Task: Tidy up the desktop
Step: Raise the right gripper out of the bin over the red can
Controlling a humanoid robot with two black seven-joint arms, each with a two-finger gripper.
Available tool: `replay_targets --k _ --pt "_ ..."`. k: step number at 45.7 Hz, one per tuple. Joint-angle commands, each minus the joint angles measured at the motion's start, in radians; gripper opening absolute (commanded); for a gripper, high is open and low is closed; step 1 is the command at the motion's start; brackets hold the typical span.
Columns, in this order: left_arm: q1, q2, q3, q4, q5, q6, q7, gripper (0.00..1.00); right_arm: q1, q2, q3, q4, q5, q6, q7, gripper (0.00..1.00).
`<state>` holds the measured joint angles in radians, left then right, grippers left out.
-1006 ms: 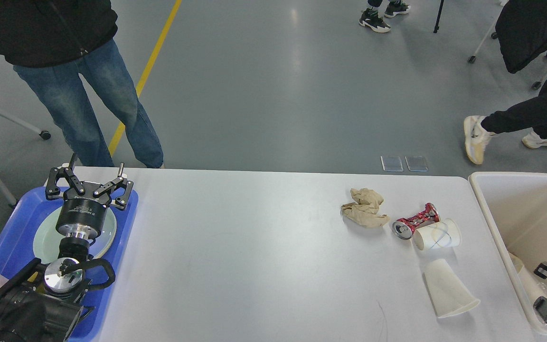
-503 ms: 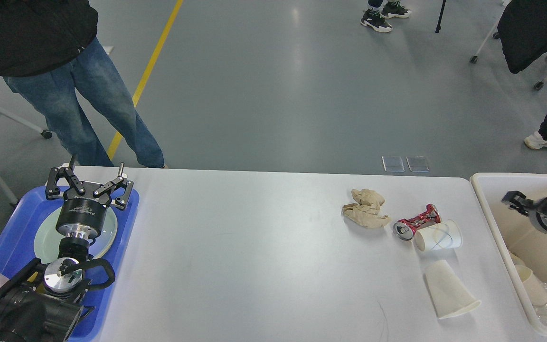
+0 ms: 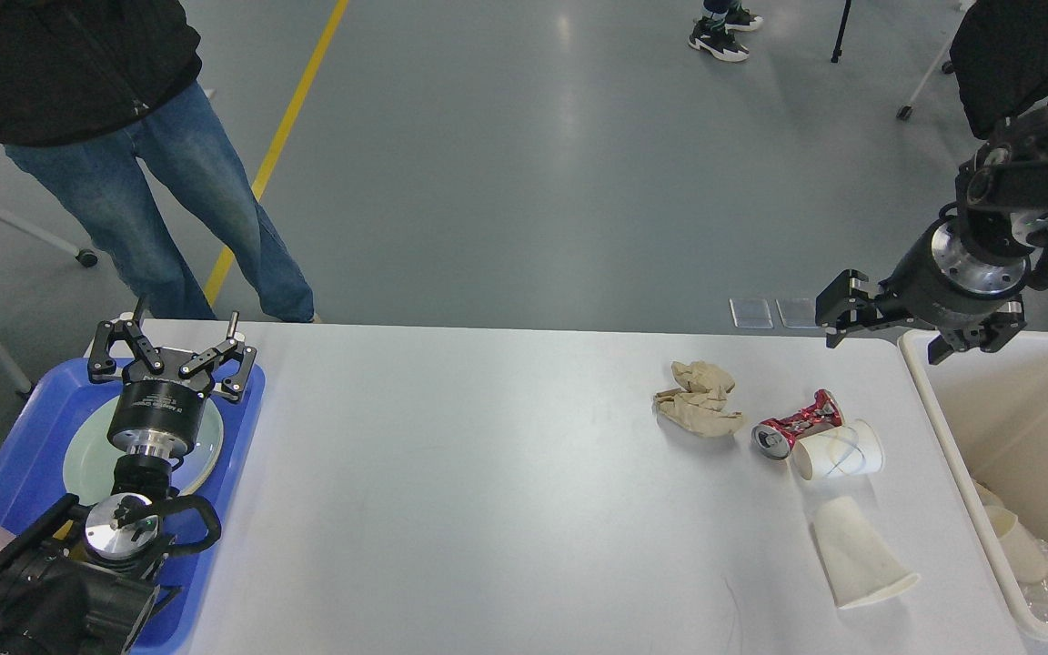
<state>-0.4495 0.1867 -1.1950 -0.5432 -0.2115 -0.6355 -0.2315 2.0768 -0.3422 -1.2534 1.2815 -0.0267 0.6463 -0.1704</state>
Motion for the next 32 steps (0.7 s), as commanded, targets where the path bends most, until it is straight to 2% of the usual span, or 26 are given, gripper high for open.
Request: replay_targets --k 1,10,11,15,22,32 --pt "0.0 0.0 0.0 0.0 0.0 0.0 0.0 0.96 0.106 0.014 0.0 0.087 0.013 0.053 0.002 1.0" --pt "0.0 0.0 0.0 0.002 0.0 0.0 0.0 0.96 0.232 0.011 -0.001 0.26 0.08 0.072 0.0 1.0" --pt "0.0 -0.001 0.0 0.002 0.0 0.0 0.0 0.96 0.291 0.011 -0.004 0.321 0.08 0.07 0.002 1.0" --pt "0.0 0.0 0.0 0.002 0.0 0.0 -0.002 0.96 0.387 -0.003 0.002 0.401 0.082 0.072 0.0 1.0" --pt "0.0 0.0 0.0 0.002 0.0 0.0 -0.002 0.96 0.488 -0.024 0.008 0.44 0.083 0.072 0.002 1.0" --pt "0.0 0.0 0.0 0.0 0.0 0.0 -0.002 0.96 0.467 -0.018 0.012 0.437 0.077 0.058 0.005 1.0"
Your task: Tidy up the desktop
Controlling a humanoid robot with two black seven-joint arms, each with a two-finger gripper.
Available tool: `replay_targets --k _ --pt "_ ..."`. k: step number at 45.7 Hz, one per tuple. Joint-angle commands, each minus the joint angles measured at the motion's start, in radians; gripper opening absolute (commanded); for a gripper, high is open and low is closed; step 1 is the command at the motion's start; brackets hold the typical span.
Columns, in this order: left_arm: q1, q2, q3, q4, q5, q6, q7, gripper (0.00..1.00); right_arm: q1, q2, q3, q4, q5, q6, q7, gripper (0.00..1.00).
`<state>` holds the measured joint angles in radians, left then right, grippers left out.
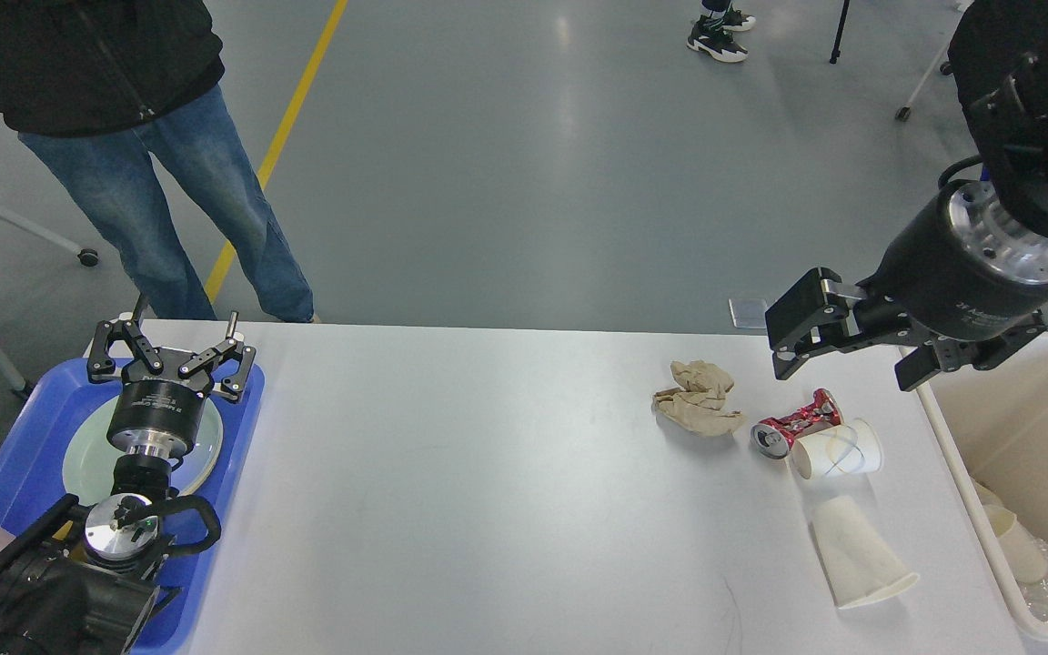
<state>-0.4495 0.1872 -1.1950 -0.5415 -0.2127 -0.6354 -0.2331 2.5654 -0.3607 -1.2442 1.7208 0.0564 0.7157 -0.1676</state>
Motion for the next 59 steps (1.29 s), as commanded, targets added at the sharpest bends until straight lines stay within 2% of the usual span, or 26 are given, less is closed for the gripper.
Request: replay_targets --k 1,9,13,15,22,29,41,51,59 --pt "0.0 0.0 0.0 -0.001 -0.001 0.0 0.0 0.96 -0.031 0.0 0.005 -0.006 -0.006 -0.015 0.002 1.0" --pt "0.0 0.0 0.0 -0.001 -0.001 -0.001 0.001 0.96 -0.183 -0.006 0.031 -0.033 -0.039 -0.09 0.028 0.98" --pt "0.0 0.0 0.0 -0.001 0.001 -0.001 0.001 0.96 -0.292 -0.006 0.049 -0.037 -0.16 -0.137 0.074 0.98" --pt "0.0 0.0 0.0 -0.001 0.001 -0.001 0.001 0.96 -0.361 -0.003 0.066 -0.037 -0.246 -0.188 0.097 0.91" --pt "0.0 0.0 0.0 -0.001 0.001 0.0 0.001 0.96 -0.525 -0.009 0.058 -0.058 -0.449 -0.344 0.111 0.91" --pt "0.0 -0.002 0.0 -0.001 0.001 0.0 0.001 0.96 -0.689 -0.009 0.063 -0.134 -0.506 -0.384 0.131 0.91" --pt "0.0 0.0 0.0 -0.001 0.001 0.0 0.001 0.96 -1.036 0.009 0.058 -0.458 -0.524 -0.504 0.21 0.92" --pt "0.0 0.0 0.0 -0.001 0.001 -0.001 0.001 0.96 -1.091 0.005 0.031 -0.498 -0.53 -0.516 0.312 0.92" --pt "0.0 0.0 0.0 -0.001 0.001 0.0 0.001 0.96 -1.172 0.019 0.032 -0.561 -0.53 -0.561 0.322 0.92"
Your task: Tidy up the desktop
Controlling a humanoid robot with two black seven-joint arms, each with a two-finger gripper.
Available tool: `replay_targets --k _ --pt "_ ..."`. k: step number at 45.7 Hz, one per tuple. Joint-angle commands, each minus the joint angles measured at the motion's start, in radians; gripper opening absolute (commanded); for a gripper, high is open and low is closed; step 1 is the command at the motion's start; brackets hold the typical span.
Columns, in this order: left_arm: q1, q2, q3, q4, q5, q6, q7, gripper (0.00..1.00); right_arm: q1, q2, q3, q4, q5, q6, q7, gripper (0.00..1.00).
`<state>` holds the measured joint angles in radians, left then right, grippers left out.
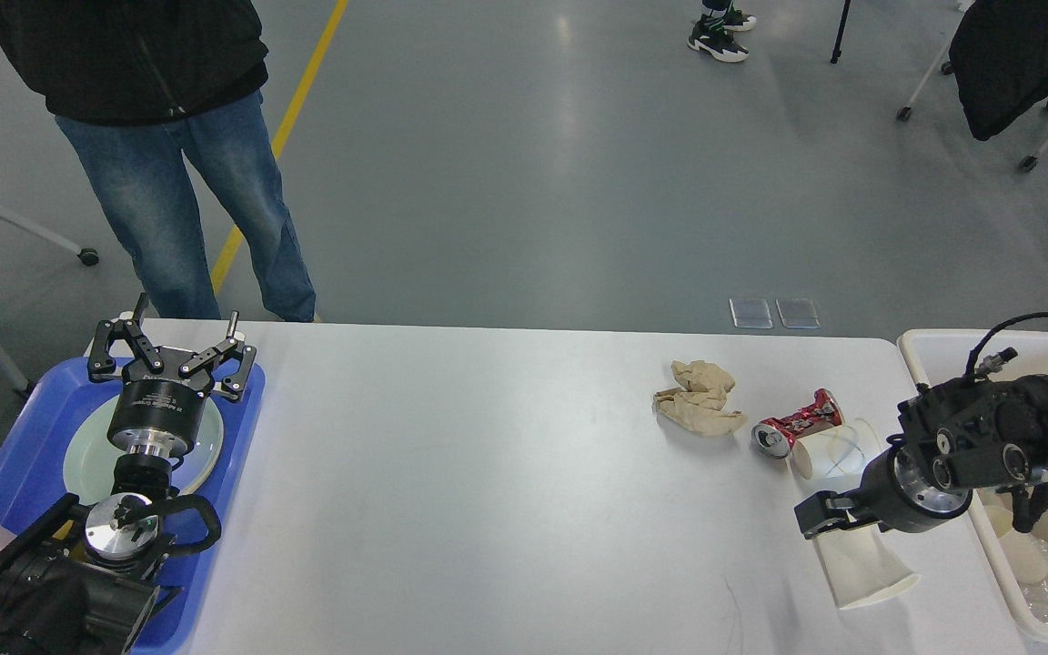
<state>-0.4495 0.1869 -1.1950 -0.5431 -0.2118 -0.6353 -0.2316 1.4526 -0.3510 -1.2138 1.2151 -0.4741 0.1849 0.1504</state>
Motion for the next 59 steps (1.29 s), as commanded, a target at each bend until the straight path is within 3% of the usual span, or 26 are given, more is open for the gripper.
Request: replay_targets --k 1,25,33,42,51,59 --pt "0.0 0.0 0.0 0.0 0.0 0.0 0.0 0.96 -0.075 0.013 0.002 -0.071 0.0 -0.032 0.005 0.92" --pt "0.0 0.0 0.0 0.0 0.0 -0.001 0.0 0.96 -0.133 0.017 0.002 -0.117 0.0 -0.038 0.011 0.92" --pt "0.0 0.0 0.0 0.0 0.0 0.0 0.0 0.96 -0.104 0.0 -0.003 -0.114 0.0 -0.036 0.093 0.92" --pt "0.0 -0.001 0.0 0.0 0.0 -0.001 0.0 0.96 -0.054 -0.034 -0.009 -0.111 -0.028 -0.013 0.097 0.93" --pt "0.0 0.0 0.0 0.002 -0.001 0.0 -0.002 0.96 0.052 -0.163 -0.006 -0.005 -0.041 0.008 0.1 0.92" --pt "0.0 0.0 0.0 0.0 -0.001 0.0 -0.002 0.96 0.077 -0.2 -0.023 0.067 -0.236 -0.027 0.139 0.86"
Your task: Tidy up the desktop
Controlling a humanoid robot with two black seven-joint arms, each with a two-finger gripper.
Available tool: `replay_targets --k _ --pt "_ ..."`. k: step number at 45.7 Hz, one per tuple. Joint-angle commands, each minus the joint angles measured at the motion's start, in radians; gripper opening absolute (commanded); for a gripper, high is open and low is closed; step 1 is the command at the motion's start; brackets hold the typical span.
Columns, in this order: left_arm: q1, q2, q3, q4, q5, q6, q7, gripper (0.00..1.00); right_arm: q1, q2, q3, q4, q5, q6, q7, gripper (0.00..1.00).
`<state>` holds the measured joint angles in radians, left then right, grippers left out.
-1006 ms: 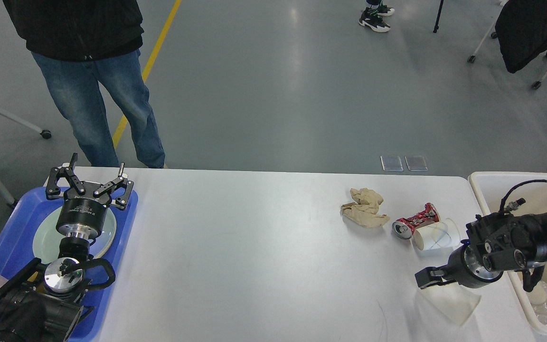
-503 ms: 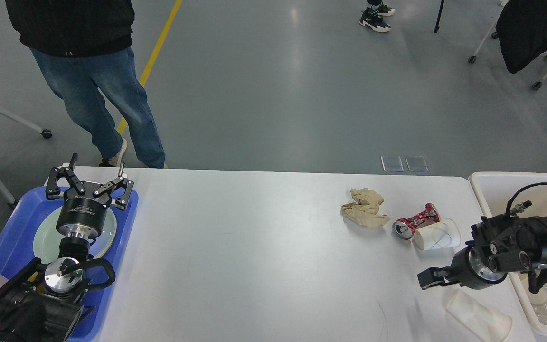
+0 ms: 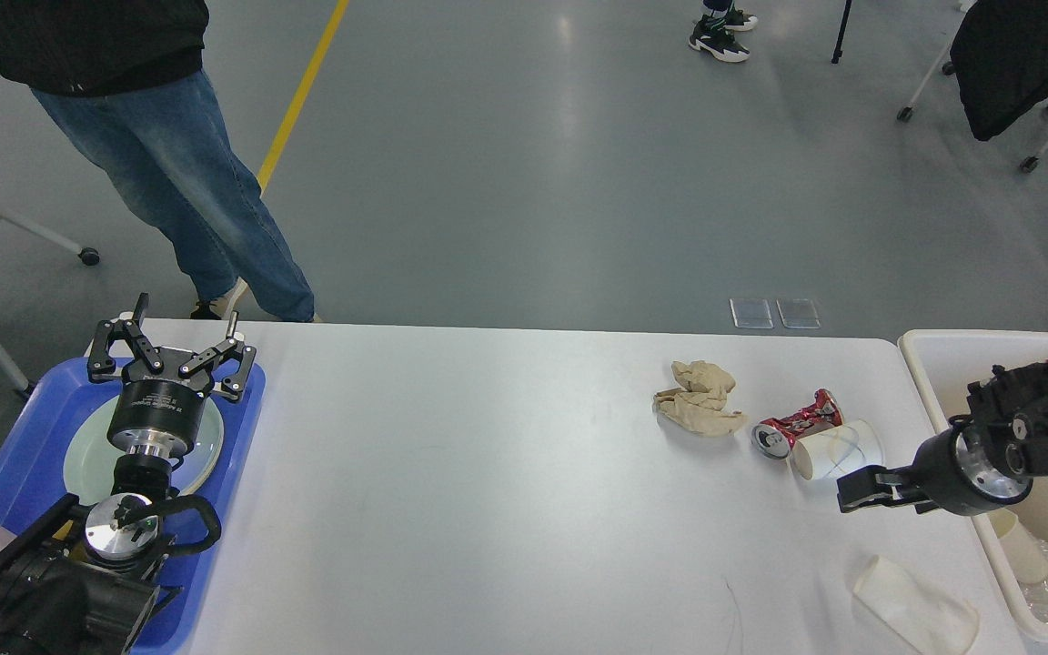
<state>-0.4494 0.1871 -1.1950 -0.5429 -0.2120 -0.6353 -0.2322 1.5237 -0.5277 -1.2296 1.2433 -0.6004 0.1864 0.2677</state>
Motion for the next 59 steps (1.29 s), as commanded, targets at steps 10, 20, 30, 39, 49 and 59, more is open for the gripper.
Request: replay_targets --k 10,20,30,39,49,59 --pt "0.0 0.0 0.0 0.001 -0.001 0.0 -0.001 0.96 -0.002 -0.038 -0.01 0.076 -0.213 -0.048 0.027 0.9" --pt "0.0 0.0 0.0 0.0 0.0 0.0 -0.001 0.96 0.249 -0.117 -0.016 0.199 -0.159 0.034 0.03 0.99" --pt "0.0 0.0 0.0 0.0 0.0 0.0 -0.001 0.96 0.499 -0.087 -0.037 0.202 0.057 0.401 0.01 1.0" --pt "0.0 0.0 0.0 0.0 0.0 0.0 0.001 0.96 0.668 -0.041 -0.139 0.205 0.292 0.596 -0.126 1.0" --pt "0.0 0.0 0.0 0.0 0.0 0.0 -0.001 0.96 0.889 -0.049 -0.192 0.366 0.386 0.663 -0.315 0.99" --pt "0.0 0.0 0.0 0.0 0.0 0.0 0.001 0.96 0.983 -0.054 -0.217 0.404 0.416 0.683 -0.321 0.99"
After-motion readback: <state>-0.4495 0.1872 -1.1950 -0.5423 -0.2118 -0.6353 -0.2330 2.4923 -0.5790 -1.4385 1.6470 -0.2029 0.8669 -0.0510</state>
